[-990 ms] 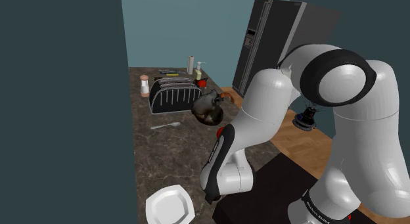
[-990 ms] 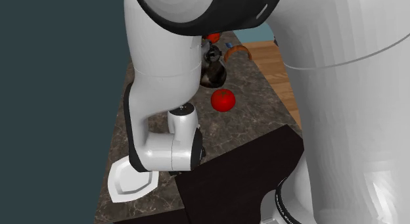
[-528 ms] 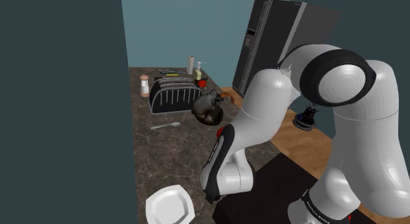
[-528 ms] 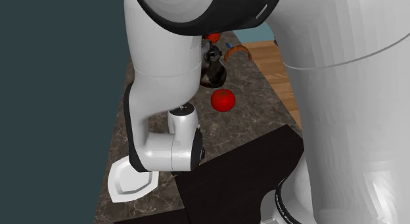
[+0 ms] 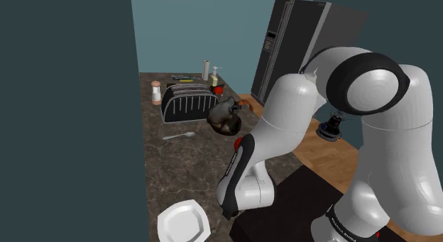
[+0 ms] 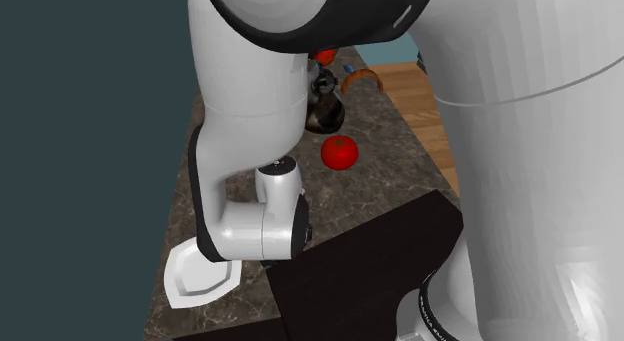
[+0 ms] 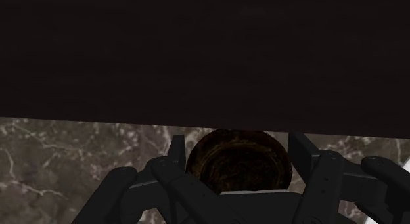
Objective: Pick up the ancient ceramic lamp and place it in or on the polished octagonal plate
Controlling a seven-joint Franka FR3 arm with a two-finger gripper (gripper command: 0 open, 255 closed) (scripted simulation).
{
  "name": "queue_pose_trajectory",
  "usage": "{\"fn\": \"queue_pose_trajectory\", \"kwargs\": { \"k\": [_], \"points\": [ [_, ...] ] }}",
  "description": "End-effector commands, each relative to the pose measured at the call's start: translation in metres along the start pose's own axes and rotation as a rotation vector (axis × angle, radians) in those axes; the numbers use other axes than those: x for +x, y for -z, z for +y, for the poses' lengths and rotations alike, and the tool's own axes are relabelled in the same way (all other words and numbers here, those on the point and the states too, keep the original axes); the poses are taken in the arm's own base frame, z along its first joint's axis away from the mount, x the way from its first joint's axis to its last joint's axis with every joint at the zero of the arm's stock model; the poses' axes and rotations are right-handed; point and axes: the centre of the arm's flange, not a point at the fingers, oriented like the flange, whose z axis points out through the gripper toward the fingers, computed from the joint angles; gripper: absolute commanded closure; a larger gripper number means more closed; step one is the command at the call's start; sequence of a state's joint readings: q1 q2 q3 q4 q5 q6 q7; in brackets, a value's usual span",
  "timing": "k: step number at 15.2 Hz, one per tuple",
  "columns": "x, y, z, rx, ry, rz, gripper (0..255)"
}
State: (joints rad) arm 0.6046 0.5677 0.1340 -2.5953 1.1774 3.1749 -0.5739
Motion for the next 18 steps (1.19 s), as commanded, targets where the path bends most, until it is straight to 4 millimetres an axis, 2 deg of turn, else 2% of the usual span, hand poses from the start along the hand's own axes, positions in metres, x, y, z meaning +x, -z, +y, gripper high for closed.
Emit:
{"fn": "queue_pose_trajectory", "kwargs": {
  "k": [1, 17, 18],
  "points": [
    [0.000, 0.008, -0.001, 0.000, 0.000, 0.001, 255],
    [-0.002, 0.090, -0.003, 0.000, 0.000, 0.001, 255],
    [0.002, 0.090, -0.016, 0.000, 0.000, 0.001, 255]
  ]
}}
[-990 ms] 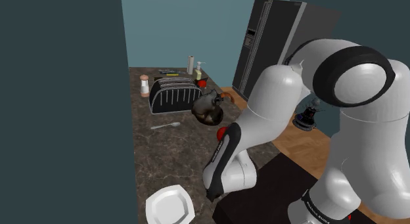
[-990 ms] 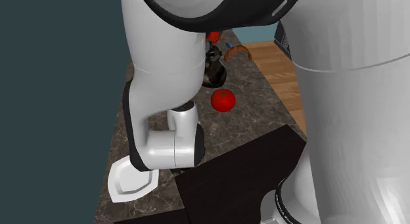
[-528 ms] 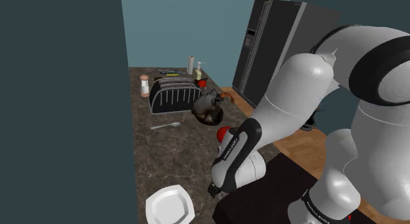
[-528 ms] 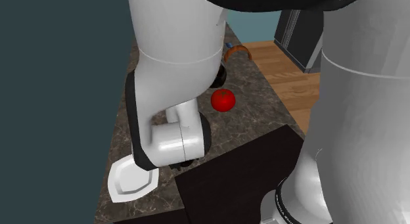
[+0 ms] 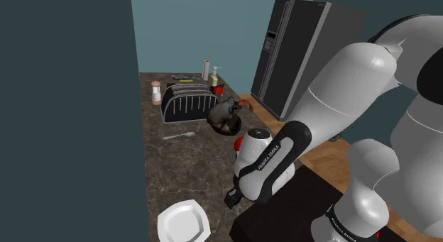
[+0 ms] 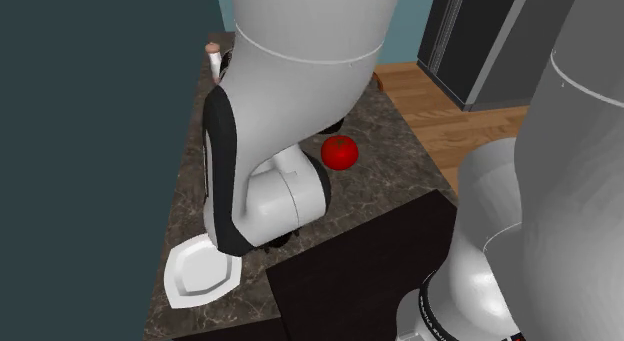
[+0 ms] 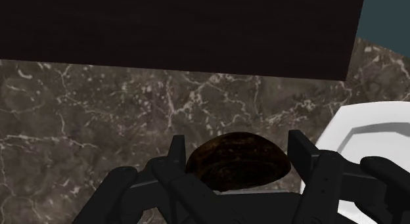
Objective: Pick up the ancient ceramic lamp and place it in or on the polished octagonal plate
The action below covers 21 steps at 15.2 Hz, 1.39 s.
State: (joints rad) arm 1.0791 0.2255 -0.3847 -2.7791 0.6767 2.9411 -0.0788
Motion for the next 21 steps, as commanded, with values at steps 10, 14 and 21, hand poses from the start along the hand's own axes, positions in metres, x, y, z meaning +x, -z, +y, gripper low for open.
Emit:
{"fn": "queue_pose_trajectory", "kwargs": {
  "k": [10, 14, 21],
  "points": [
    [0.043, 0.003, -0.131, 0.000, 0.000, 0.000, 255],
    [0.060, 0.003, -0.181, 0.000, 0.000, 0.000, 255],
    [0.065, -0.029, -0.193, 0.000, 0.000, 0.000, 255]
  ]
}}
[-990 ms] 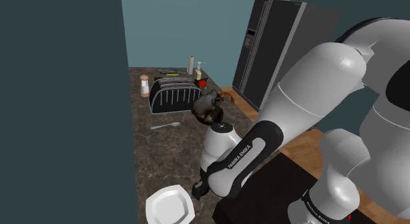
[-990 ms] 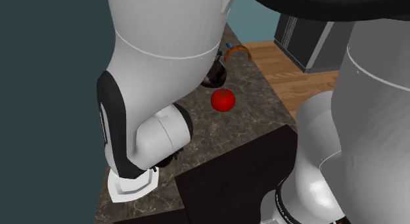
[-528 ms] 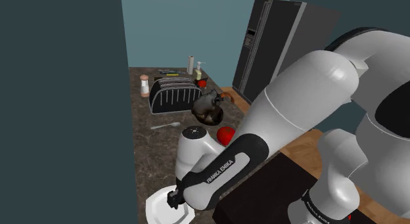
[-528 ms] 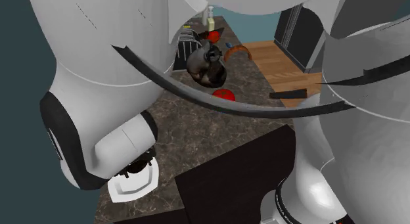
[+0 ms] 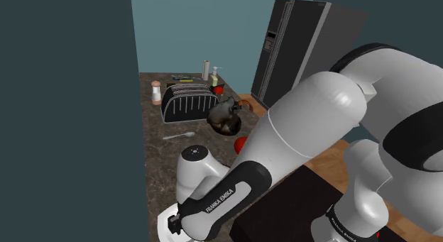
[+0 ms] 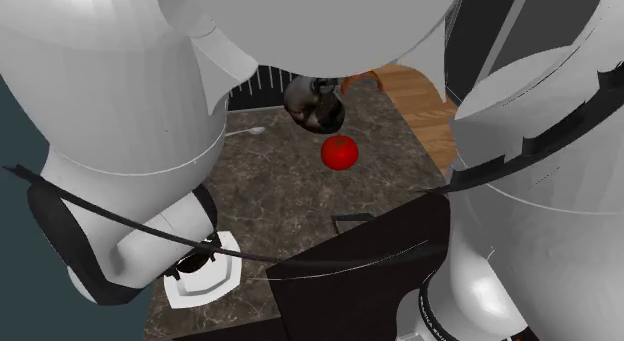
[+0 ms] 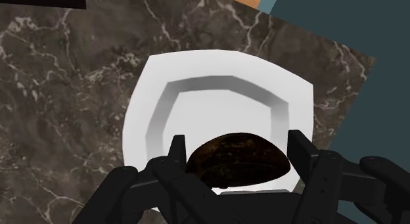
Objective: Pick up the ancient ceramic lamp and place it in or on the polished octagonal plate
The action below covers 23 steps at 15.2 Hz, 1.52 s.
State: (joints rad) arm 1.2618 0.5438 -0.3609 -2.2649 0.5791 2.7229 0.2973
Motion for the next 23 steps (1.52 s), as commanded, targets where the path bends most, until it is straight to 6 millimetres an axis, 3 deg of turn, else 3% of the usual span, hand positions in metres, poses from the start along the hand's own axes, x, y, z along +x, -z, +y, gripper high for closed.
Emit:
{"fn": "queue_pose_trajectory", "kwargs": {
  "k": [1, 8, 16, 17, 22, 23],
  "points": [
    [0.002, -0.011, 0.000, 0.000, 0.000, 0.000, 255],
    [0.003, -0.050, 0.001, 0.000, 0.000, 0.000, 255],
    [0.003, -0.050, 0.001, 0.000, 0.000, 0.000, 255],
    [0.003, -0.050, 0.001, 0.000, 0.000, 0.000, 0],
    [0.003, -0.050, 0.001, 0.000, 0.000, 0.000, 0],
    [0.003, -0.037, 0.001, 0.000, 0.000, 0.000, 0]
  ]
}}
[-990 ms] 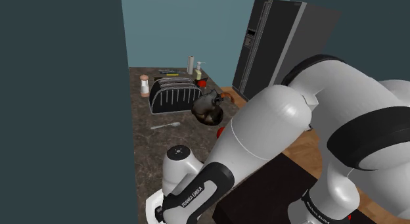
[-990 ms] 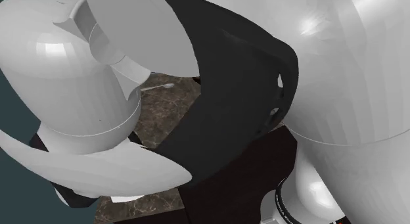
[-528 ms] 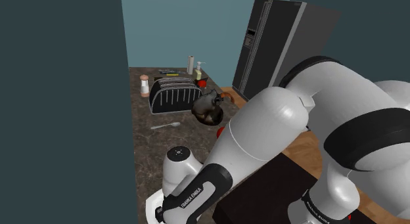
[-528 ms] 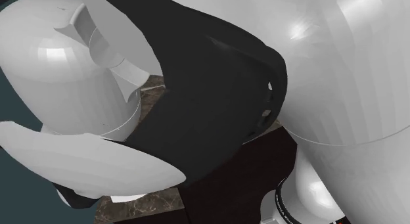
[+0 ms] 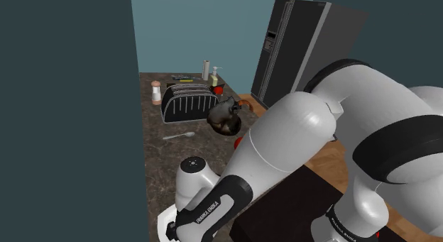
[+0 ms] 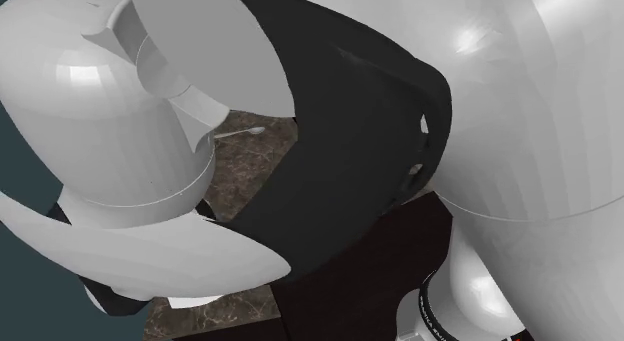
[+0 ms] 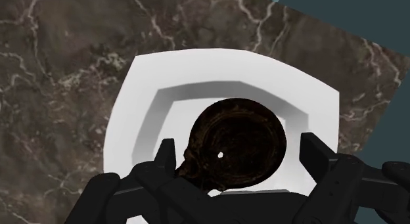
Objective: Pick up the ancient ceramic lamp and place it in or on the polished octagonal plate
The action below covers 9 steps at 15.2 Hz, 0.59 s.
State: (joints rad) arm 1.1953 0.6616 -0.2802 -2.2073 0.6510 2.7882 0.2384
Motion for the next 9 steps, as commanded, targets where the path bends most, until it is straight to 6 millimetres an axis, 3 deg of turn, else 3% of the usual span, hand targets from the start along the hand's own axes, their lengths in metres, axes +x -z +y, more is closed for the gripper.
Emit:
{"fn": "queue_pose_trajectory", "kwargs": {
  "k": [1, 3, 9],
  "points": [
    [0.000, 0.021, 0.001, 0.000, 0.000, 0.000, 0],
    [0.000, 0.045, 0.001, 0.000, 0.000, 0.000, 0],
    [0.000, 0.045, 0.001, 0.000, 0.000, 0.000, 0]
  ]
}}
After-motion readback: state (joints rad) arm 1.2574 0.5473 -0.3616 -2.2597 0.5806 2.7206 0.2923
